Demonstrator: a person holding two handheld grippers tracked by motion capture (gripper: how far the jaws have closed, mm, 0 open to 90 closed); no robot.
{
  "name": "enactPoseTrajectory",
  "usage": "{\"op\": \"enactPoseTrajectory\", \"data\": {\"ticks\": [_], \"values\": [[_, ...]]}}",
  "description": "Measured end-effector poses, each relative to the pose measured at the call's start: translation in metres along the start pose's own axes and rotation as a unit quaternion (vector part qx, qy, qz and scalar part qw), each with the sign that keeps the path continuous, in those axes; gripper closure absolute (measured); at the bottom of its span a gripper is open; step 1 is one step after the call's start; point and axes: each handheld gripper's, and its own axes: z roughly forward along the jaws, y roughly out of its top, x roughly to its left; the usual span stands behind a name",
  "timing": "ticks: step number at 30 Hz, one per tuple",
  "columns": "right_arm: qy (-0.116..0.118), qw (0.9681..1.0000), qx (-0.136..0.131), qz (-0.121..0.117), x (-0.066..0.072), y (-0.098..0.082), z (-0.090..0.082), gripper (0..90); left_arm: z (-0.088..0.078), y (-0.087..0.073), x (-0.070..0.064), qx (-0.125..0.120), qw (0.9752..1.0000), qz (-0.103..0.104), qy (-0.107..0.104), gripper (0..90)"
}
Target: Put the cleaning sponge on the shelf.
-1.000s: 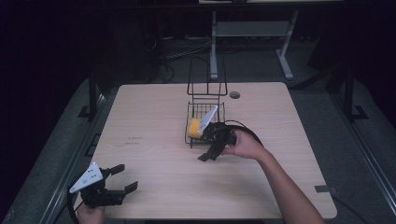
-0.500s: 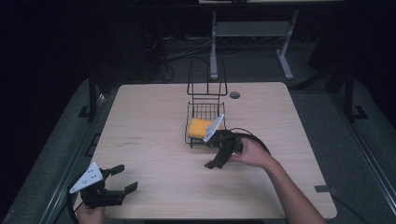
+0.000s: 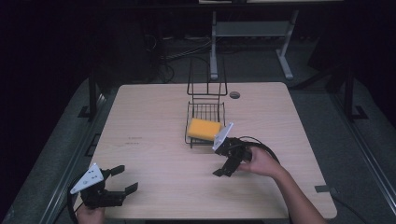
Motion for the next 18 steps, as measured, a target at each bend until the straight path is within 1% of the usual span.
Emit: {"op": "enactPoseTrajectory", "data": {"ticks": [2, 5, 9, 12, 15, 16, 18], "values": [[-0.007, 1.0, 0.006, 0.004, 0.002, -0.007, -0.003, 15.6, 0.001, 0.0, 0.0, 0.0, 1.0, -0.001, -0.001, 14.0], [-0.013, 0.9999, 0.004, 0.005, 0.004, -0.014, -0.007, 15.7, 0.001, 0.0, 0.0, 0.002, 1.0, -0.002, -0.001, 14.0], [-0.019, 0.9997, 0.0, 0.016, 0.007, -0.026, -0.015, 15.7, 0.0, 0.0, 0.0, 0.002, 1.0, 0.001, 0.001, 14.0], [-0.027, 0.9993, -0.004, 0.026, 0.011, -0.034, -0.019, 15.7, -0.001, -0.001, 0.001, -0.001, 1.0, -0.003, 0.0, 14.1], [-0.044, 0.9982, -0.011, 0.038, 0.017, -0.043, -0.025, 15.7, -0.002, -0.001, 0.0, -0.005, 1.0, -0.007, -0.001, 14.0], [-0.05, 0.9977, -0.017, 0.042, 0.02, -0.047, -0.027, 15.6, -0.002, 0.0, 0.0, -0.006, 1.0, -0.005, -0.001, 14.0], [-0.072, 0.9956, -0.032, 0.05, 0.031, -0.057, -0.034, 15.5, -0.001, 0.0, 0.0, -0.006, 1.0, -0.004, 0.0, 14.0]]}}
